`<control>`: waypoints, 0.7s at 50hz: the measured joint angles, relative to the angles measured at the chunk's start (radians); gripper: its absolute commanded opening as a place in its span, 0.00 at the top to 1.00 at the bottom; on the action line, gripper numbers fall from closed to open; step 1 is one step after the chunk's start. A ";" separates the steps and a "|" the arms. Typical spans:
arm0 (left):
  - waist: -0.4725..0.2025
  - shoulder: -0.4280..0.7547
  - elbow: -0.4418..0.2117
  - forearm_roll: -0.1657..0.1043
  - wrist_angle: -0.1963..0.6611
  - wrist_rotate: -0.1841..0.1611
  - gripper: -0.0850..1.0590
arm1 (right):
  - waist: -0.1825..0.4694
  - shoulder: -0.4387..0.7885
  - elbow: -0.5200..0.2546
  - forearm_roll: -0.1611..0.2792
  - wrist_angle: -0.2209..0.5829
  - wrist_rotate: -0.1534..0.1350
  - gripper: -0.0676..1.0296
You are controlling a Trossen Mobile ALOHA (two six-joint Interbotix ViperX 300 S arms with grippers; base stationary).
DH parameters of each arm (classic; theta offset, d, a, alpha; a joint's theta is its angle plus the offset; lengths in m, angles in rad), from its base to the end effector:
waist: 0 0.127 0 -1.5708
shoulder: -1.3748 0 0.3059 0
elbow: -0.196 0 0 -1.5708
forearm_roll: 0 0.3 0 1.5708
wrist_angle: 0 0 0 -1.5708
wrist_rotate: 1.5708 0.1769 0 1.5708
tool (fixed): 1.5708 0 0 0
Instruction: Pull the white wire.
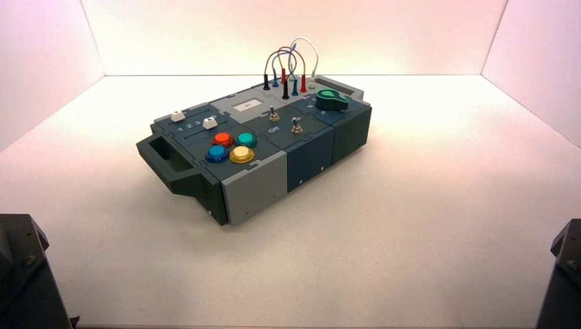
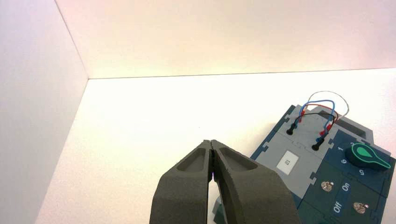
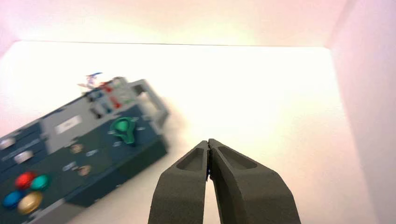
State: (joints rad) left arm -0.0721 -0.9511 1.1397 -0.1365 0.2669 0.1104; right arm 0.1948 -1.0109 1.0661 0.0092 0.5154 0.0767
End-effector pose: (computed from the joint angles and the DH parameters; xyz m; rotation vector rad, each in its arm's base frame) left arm 0.2429 -0.0239 0.2161 -0.0127 0.4544 -0.1013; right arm 0.2214 0.0445 0.2247 0.0279 0.5766 0.1696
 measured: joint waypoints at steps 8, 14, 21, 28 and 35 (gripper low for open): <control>0.000 0.002 0.000 -0.002 0.000 0.000 0.95 | 0.147 0.083 -0.009 0.003 -0.029 0.000 0.91; 0.000 0.002 0.000 -0.005 0.000 -0.002 0.95 | 0.201 0.173 -0.048 0.003 -0.038 0.000 0.83; 0.000 0.003 -0.002 -0.005 0.000 -0.003 0.95 | 0.218 0.322 -0.115 0.005 -0.051 -0.008 0.81; -0.002 0.003 0.000 -0.005 0.000 -0.003 0.95 | 0.218 0.480 -0.187 0.006 -0.066 -0.020 0.62; -0.002 0.002 0.000 -0.006 0.000 -0.003 0.95 | 0.219 0.650 -0.278 0.006 -0.066 -0.020 0.54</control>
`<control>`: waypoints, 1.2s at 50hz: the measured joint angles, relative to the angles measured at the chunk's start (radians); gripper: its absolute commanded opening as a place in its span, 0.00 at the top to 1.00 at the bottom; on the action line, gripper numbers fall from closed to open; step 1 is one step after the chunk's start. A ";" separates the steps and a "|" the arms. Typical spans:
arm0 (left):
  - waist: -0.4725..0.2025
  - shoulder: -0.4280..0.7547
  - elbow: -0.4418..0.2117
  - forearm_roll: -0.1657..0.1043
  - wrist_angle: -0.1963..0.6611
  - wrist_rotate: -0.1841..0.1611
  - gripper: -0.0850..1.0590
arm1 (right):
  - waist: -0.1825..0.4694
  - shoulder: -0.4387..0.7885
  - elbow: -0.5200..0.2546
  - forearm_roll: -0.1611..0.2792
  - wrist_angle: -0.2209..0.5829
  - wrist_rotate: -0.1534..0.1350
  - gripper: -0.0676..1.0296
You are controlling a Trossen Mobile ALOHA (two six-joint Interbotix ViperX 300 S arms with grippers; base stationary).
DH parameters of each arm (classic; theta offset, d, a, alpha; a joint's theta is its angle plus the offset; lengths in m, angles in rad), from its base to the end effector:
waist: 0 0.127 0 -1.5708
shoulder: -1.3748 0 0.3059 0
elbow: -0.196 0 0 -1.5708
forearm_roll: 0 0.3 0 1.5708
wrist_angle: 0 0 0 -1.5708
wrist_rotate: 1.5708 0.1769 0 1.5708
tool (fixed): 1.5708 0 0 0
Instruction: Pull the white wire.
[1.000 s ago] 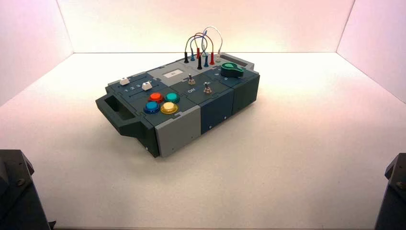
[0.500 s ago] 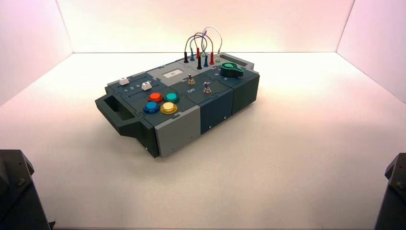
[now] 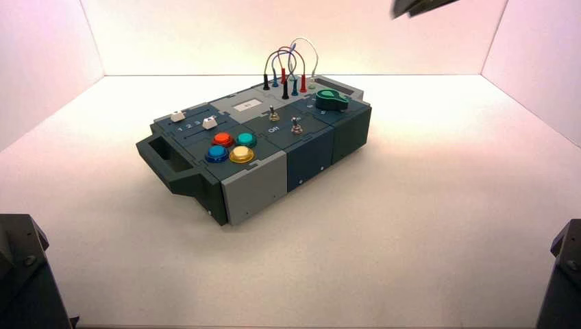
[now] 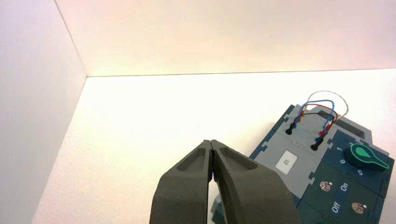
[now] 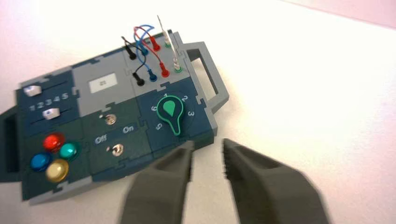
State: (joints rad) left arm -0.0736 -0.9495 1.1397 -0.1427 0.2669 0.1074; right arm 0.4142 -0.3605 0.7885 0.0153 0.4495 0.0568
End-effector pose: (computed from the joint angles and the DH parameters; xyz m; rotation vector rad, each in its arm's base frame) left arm 0.2430 -0.0246 0.2158 -0.0216 0.4563 -0.1023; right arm 0.3070 0.1363 0.1682 -0.1136 0.8779 0.3622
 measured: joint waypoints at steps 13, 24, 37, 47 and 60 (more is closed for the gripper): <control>-0.002 -0.006 0.000 0.000 0.000 0.000 0.95 | 0.028 0.301 -0.193 0.002 0.002 -0.002 0.56; -0.002 -0.011 0.000 0.000 0.000 0.000 0.95 | 0.051 0.454 -0.342 0.002 0.012 -0.002 0.57; -0.002 -0.011 0.000 0.000 -0.002 0.000 0.95 | 0.051 0.601 -0.482 0.003 0.051 -0.002 0.58; -0.002 -0.006 0.000 0.000 -0.006 0.000 0.95 | 0.052 0.669 -0.537 0.011 0.058 -0.002 0.58; -0.002 -0.002 0.000 0.000 -0.009 0.000 0.95 | 0.052 0.709 -0.578 0.026 0.060 -0.002 0.61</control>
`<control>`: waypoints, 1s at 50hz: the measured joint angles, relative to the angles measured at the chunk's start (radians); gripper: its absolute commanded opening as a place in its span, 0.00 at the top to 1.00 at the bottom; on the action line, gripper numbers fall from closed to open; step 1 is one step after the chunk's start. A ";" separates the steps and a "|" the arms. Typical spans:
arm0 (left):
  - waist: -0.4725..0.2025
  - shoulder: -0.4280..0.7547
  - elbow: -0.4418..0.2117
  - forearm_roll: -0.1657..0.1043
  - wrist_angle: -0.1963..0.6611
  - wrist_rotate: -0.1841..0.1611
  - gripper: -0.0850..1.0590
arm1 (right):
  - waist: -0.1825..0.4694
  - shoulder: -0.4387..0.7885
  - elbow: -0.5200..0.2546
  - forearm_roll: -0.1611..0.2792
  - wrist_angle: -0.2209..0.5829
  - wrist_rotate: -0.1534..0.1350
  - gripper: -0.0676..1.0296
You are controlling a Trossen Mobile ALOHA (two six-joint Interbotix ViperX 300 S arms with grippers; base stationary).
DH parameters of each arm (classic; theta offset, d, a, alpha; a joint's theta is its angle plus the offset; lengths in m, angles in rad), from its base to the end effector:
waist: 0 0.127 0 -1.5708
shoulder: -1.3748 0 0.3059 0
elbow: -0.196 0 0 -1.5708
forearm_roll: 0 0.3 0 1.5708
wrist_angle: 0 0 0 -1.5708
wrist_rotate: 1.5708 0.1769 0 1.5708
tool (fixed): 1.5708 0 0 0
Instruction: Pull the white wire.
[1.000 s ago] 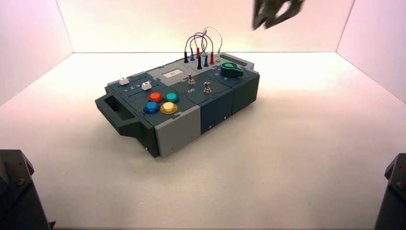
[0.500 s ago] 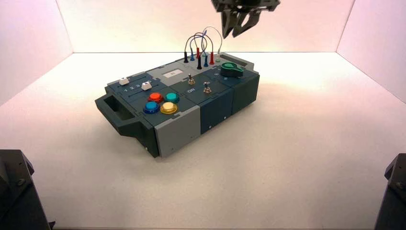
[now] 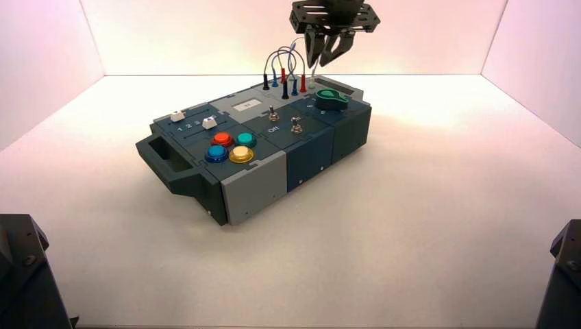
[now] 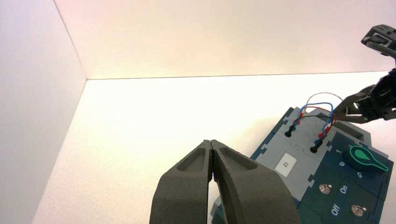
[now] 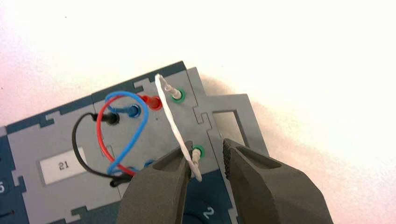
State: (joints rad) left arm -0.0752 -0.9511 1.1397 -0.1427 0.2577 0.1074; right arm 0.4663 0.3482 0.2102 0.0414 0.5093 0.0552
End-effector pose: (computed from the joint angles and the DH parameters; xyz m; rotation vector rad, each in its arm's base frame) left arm 0.2435 -0.0248 0.2176 -0.0215 0.4456 -0.1028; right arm 0.4433 0.2271 0.0748 -0.1570 1.0677 0.3900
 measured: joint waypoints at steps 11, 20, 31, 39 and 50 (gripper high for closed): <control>0.000 -0.002 0.000 0.000 0.000 0.000 0.95 | 0.000 0.028 -0.023 0.012 0.009 0.000 0.62; 0.000 0.000 0.000 0.000 0.000 0.000 0.95 | 0.000 0.044 -0.021 0.017 0.014 0.000 0.63; 0.000 -0.002 0.000 0.000 0.000 0.000 0.95 | 0.002 0.046 -0.023 0.020 0.014 0.000 0.65; 0.000 -0.002 0.000 0.000 0.000 0.000 0.95 | 0.002 0.055 -0.021 0.021 0.014 0.000 0.70; 0.000 -0.003 0.000 0.000 0.000 0.000 0.95 | 0.012 0.067 -0.023 0.025 0.014 -0.002 0.96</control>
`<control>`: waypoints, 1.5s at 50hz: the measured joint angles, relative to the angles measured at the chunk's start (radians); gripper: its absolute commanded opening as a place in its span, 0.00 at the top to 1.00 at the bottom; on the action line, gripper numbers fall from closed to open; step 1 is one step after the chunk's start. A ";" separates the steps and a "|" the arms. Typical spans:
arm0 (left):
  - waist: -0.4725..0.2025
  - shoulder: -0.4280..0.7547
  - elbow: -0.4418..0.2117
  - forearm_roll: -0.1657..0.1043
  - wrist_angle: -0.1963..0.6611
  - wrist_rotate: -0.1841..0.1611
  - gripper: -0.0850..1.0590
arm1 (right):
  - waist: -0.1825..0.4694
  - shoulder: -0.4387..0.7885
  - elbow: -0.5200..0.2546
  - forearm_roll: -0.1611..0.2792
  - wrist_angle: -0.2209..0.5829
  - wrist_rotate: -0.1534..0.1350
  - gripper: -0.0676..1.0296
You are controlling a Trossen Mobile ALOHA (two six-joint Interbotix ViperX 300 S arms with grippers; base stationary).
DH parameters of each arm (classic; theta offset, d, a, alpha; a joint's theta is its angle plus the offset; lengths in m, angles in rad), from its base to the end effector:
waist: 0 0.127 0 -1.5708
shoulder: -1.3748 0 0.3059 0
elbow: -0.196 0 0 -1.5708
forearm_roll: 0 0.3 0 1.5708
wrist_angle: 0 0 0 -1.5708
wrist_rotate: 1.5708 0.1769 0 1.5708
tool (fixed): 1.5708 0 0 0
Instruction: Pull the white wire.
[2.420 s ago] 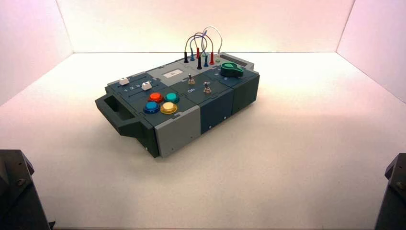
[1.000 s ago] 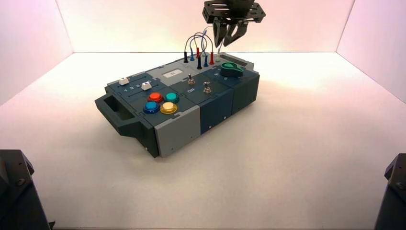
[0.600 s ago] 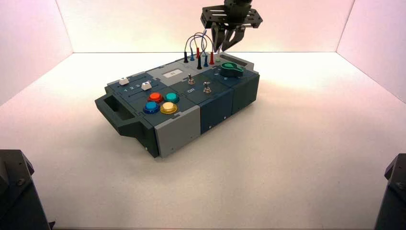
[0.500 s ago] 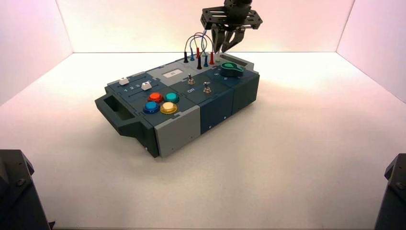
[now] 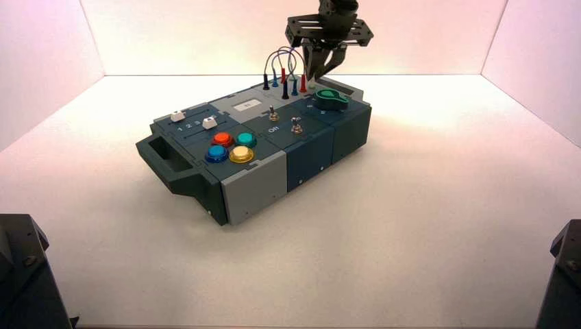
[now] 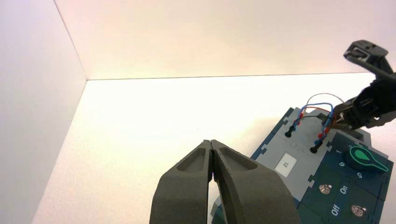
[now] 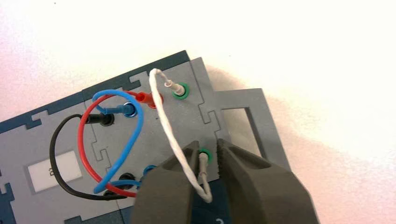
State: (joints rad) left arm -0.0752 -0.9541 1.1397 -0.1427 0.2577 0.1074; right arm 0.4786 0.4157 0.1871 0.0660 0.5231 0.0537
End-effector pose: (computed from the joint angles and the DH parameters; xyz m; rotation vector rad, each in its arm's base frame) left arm 0.2432 -0.0248 0.2183 -0.0215 0.4426 -0.1029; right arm 0.4403 0.2350 0.0478 -0.1538 1.1295 0.3931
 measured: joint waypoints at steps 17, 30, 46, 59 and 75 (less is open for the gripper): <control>-0.002 -0.002 0.000 0.000 0.000 0.002 0.95 | -0.002 0.000 -0.006 0.000 0.018 0.000 0.96; 0.000 -0.006 0.000 0.000 0.000 0.000 0.95 | -0.002 -0.021 -0.005 -0.005 0.035 0.000 0.96; 0.000 -0.012 0.000 0.000 0.000 0.002 0.95 | -0.003 -0.071 -0.006 -0.006 0.028 0.000 0.96; 0.000 -0.012 0.000 0.000 0.000 0.002 0.95 | -0.005 -0.071 0.003 -0.021 0.028 0.000 0.89; 0.000 -0.012 0.000 0.000 0.000 0.002 0.95 | -0.006 -0.103 0.012 -0.029 0.029 0.000 0.63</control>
State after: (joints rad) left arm -0.0752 -0.9664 1.1397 -0.1427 0.2577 0.1089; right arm 0.4725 0.3129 0.1994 0.0368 0.5522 0.0537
